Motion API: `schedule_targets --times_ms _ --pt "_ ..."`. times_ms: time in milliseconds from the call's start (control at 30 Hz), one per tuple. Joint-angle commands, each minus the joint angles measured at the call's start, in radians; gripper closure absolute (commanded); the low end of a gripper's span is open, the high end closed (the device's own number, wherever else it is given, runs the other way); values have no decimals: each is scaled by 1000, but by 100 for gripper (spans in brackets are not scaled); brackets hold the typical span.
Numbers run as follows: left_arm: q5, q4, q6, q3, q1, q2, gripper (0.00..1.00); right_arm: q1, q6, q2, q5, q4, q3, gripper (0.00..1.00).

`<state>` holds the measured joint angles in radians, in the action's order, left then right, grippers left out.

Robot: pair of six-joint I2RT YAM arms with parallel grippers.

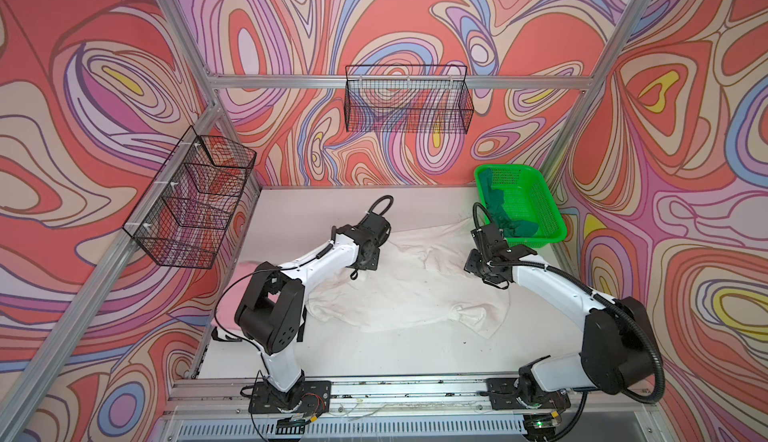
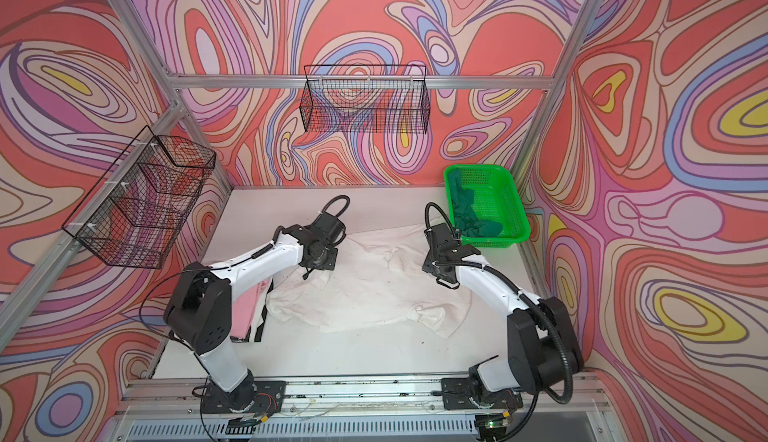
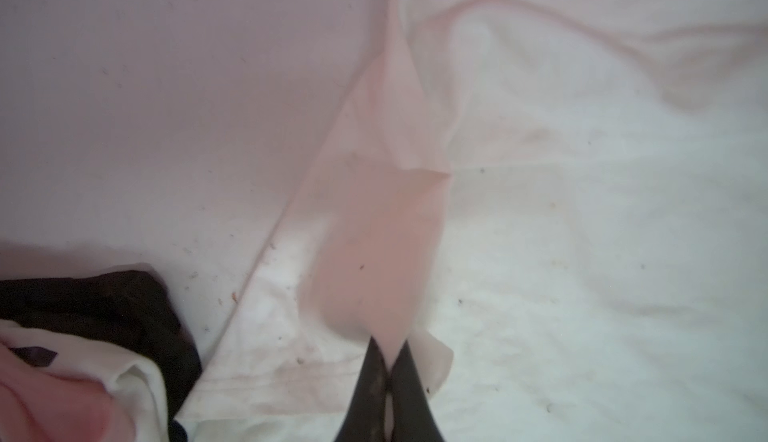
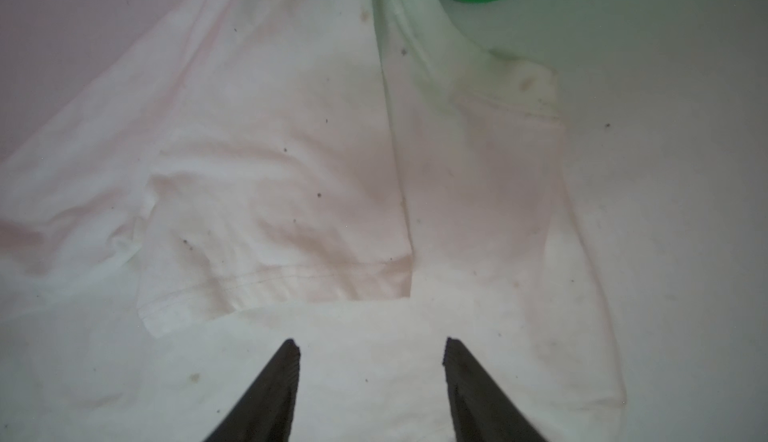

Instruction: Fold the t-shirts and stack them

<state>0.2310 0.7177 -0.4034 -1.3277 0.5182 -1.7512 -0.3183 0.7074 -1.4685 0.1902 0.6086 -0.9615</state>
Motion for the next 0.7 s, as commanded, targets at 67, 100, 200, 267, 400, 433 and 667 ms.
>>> schedule_targets --times_ms 67,100,200,267,400,433,667 --pt "-154 22 90 -87 -125 -14 100 27 -2 -103 -19 -58 -65 42" --pt "-161 24 103 -102 -147 -23 100 27 2 -120 -23 -68 -69 42" --pt "-210 36 127 -159 -216 -70 100 27 13 -172 -36 -85 -83 42" --pt "-240 31 134 -194 -255 -102 100 27 20 -199 -39 -100 -80 43" --pt "-290 -2 128 -240 -334 -155 100 28 24 -228 -33 -116 -69 43" --pt "-298 1 123 -255 -350 -174 100 28 24 -231 -32 -117 -67 43" --pt "-320 27 85 -376 -424 -309 100 28 7 -206 -15 -124 -10 44"
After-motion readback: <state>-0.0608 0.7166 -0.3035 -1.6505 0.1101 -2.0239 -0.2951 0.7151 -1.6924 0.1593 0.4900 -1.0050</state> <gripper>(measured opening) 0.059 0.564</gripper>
